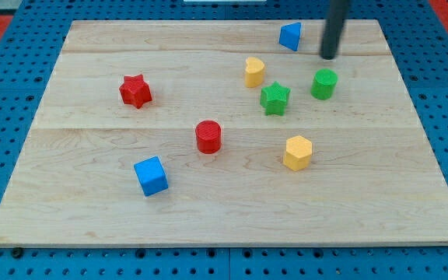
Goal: Move green star along with the green circle to the bottom of blue triangle
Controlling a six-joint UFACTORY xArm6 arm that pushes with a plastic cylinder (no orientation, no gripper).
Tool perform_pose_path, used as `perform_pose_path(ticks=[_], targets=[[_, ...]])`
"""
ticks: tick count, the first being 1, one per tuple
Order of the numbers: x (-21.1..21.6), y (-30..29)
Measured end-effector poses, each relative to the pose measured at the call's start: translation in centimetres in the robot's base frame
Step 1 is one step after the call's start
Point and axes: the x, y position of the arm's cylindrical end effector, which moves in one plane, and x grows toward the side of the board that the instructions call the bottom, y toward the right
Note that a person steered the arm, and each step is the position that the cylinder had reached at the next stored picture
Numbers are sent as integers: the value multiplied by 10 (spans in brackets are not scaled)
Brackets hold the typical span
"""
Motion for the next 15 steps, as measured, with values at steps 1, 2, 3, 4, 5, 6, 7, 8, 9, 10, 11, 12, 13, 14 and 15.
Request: perform_pose_path(ticks=[1, 2, 3, 4, 5, 6, 7, 8, 9, 10, 11, 12, 13, 14, 15], targets=[[51, 7], [91, 4], [73, -37], [41, -68], [77, -55], [109, -45], [123, -76], [144, -77], [144, -103], [144, -103], [151, -122], [150, -146], [131, -141], [93, -123], [69, -103]])
